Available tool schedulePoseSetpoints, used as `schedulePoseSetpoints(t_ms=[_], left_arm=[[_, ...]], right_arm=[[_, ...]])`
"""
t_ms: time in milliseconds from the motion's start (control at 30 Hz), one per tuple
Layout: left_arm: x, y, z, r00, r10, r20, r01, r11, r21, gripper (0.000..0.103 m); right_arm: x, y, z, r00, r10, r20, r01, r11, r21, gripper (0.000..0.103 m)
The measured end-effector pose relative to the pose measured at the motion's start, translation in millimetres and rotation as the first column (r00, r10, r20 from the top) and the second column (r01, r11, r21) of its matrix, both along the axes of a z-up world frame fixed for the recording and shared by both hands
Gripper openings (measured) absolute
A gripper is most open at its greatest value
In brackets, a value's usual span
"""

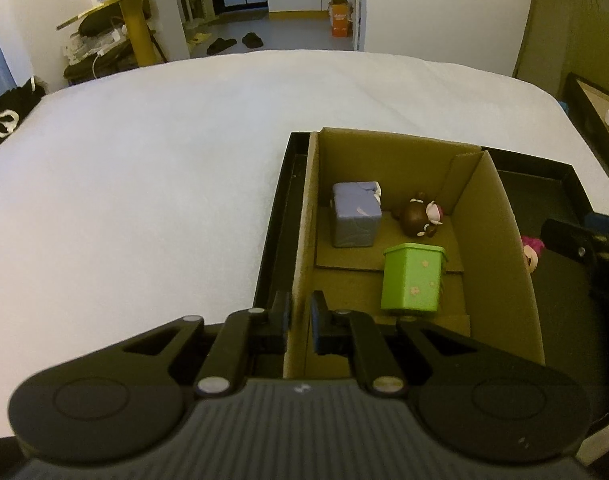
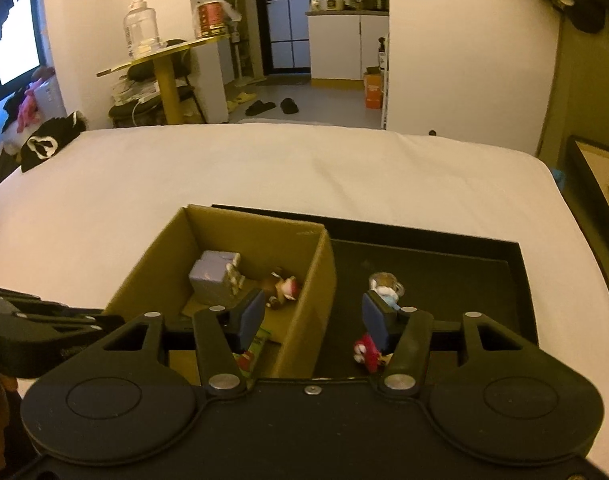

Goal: Organize rigid objects
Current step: 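Move the right tool to the pink doll figurine on the tray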

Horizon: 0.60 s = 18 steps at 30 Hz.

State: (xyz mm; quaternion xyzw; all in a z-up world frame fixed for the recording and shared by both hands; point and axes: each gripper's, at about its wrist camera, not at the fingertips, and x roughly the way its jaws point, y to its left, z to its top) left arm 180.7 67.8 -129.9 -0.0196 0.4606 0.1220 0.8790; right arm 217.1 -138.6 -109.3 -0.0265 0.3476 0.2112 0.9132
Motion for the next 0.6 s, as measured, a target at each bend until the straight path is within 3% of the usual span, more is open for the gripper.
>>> schedulePoseSetpoints(t_ms=[433,500,600], left_arm=[[4,-18,-2,0.998,-0.019,-0.057,0.025,0.995,0.097,0.020],[5,-21,-2,0.998,-0.028,-0.058,0.034,0.994,0.108,0.024],[6,-23,0,0.998,-0.030,-0.052,0.036,0.992,0.123,0.038]], right_arm=[[-2,-41,-25,0.998,-0.054,-0.044,0.056,0.997,0.062,0.054],[0,-45,-29,0.997,-0.058,-0.053,0.062,0.996,0.070,0.054],[2,-51,-36,0.996,-0.067,-0.065,0.073,0.994,0.083,0.054]])
